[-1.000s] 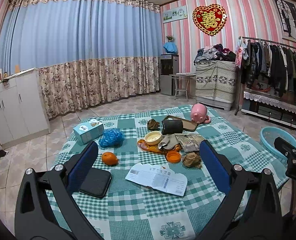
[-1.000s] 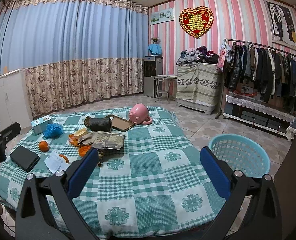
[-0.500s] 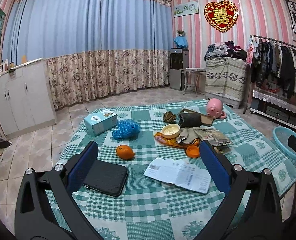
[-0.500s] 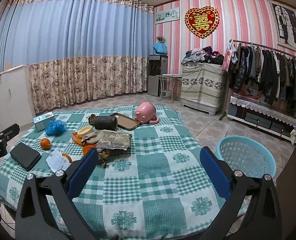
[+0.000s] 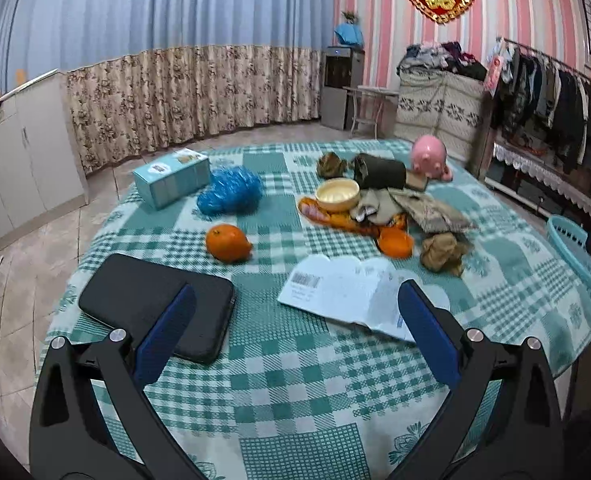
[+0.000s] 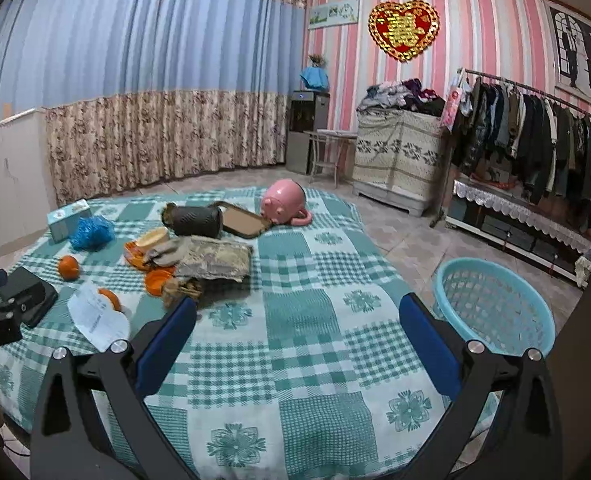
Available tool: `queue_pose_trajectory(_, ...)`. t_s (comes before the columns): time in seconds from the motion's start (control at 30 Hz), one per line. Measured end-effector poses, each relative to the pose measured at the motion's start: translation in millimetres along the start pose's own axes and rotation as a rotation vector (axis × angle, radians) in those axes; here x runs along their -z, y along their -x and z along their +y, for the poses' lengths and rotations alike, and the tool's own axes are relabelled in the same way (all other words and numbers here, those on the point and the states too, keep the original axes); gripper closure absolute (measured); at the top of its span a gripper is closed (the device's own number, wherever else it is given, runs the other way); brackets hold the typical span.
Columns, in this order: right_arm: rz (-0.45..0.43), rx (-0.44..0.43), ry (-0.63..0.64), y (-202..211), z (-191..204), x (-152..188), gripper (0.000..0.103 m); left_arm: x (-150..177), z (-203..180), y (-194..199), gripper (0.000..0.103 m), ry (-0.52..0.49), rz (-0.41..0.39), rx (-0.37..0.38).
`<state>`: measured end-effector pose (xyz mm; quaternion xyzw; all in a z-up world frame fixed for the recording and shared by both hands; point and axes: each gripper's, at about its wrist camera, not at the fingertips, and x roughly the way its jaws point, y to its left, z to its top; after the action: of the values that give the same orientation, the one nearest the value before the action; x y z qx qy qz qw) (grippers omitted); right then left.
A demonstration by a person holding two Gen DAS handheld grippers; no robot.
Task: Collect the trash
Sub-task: 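Grasp the orange with the left gripper while the right gripper grasps the brown cloth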
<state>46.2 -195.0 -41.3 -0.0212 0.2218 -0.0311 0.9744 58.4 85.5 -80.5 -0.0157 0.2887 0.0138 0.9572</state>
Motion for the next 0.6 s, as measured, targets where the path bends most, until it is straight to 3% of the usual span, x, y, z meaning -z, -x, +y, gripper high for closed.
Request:
queue_pose_trajectory(0.23, 0.044, -0.003, -0.021, -10, -8, 6, 0.004, 9, -15, -19, 0.005, -0.030, 0.058, 0.021)
queue_pose_trajectory(0.5, 0.060, -0.020, -0.024, -31, -3, -2, 0.004, -26, 29, -48, 0.005, -0.002, 0.027, -0.113)
queue_pose_trajectory(0.6, 0.068, -0.029, -0.016, -41, 5, -6, 0.004, -36, 47, -66, 0.005, 0.020, 0.042, -0.126)
